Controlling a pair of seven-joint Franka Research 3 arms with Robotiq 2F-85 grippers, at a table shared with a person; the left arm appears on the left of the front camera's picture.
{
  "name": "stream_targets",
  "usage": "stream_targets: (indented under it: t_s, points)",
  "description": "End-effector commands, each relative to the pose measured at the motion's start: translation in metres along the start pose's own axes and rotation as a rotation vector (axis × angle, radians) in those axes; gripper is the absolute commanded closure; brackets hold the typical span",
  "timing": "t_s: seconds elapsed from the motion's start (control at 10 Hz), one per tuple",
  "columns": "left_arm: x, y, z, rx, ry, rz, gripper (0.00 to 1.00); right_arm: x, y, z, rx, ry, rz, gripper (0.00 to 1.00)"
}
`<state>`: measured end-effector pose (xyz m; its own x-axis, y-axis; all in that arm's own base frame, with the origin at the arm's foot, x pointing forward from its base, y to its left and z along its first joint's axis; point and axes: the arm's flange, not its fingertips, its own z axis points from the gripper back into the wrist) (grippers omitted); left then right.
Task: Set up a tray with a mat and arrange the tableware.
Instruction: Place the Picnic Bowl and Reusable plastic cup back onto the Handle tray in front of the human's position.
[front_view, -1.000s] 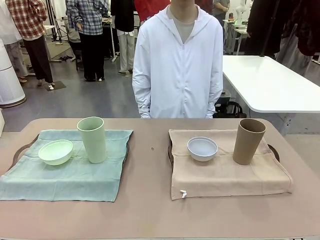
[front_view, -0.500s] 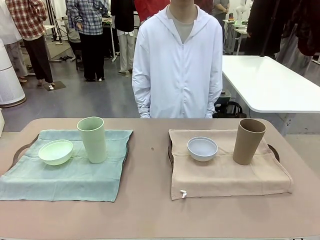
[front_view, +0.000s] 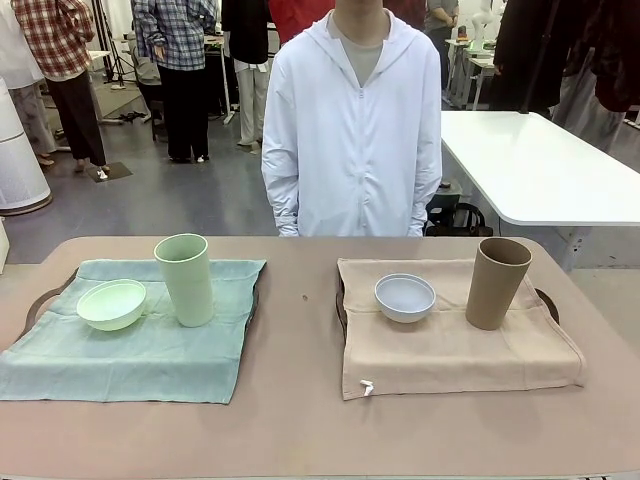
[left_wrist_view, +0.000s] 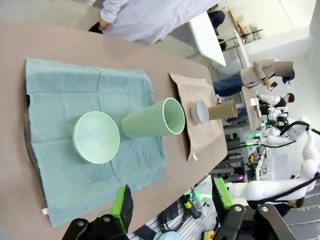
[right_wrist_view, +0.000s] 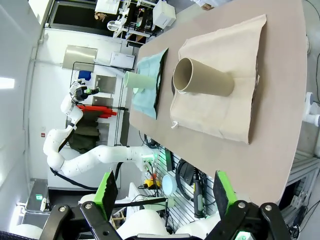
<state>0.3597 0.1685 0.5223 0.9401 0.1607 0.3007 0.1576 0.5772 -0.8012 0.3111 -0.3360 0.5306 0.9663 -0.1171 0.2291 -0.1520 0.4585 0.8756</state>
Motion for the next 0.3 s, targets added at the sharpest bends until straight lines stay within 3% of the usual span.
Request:
stream_targets:
  t_s: [0.0, 0.2]
  points:
    - [-0.0003, -0.001, 0.0013, 0.004, -0.018, -0.004, 0.16, -0.0003, 0.0013, 0.0015, -0.006, -0.006, 0.003, 0.0]
    - [-0.0003, -0.001, 0.0013, 0.004, -0.018, -0.004, 0.16, -0.0003, 0.0013, 0.0015, -0.006, -0.006, 0.003, 0.0]
